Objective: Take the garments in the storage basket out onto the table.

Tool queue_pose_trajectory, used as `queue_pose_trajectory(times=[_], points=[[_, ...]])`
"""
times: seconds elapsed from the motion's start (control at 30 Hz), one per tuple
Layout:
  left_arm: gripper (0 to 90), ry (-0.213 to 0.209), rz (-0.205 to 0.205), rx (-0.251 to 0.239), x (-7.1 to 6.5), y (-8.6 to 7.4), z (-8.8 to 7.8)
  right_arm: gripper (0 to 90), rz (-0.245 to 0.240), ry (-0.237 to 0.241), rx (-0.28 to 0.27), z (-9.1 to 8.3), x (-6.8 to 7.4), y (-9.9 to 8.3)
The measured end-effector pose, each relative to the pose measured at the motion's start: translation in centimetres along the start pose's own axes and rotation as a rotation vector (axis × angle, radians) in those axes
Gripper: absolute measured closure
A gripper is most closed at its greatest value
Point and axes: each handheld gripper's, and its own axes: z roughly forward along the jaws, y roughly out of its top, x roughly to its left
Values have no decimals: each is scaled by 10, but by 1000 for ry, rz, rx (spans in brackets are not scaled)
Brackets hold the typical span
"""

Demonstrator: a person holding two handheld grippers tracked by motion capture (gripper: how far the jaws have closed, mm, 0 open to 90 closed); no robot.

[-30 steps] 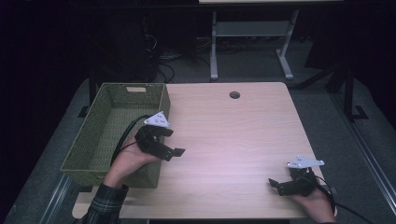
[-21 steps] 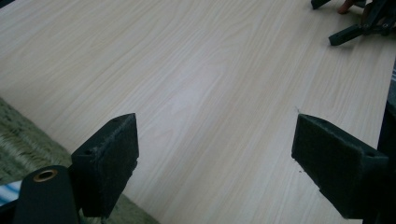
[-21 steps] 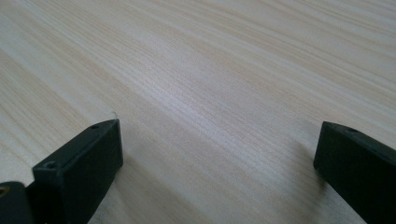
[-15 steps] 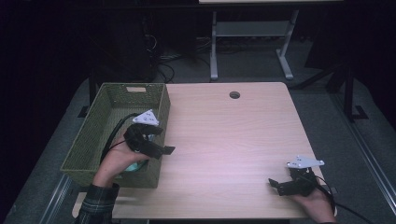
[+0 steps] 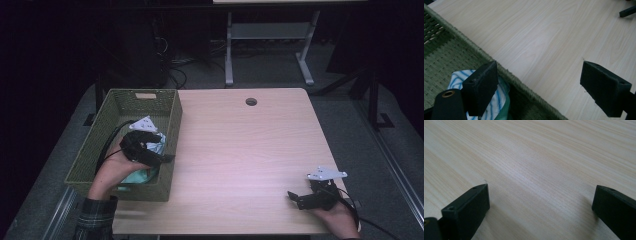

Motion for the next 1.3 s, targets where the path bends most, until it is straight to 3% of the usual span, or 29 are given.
queue_pose_trajectory(times=[0.6,0.83,1.07,1.3], points=[[141,67,-49,30,24,-23,-17,8,1,0,0,0,0,0],[141,84,-64,40,32,-30,-17,8,1,0,0,0,0,0],[141,90,-43,52,43,-37,-14,8,1,0,0,0,0,0],[140,97,-51,73,51,-45,-9,8,0,0,0,0,0,0]])
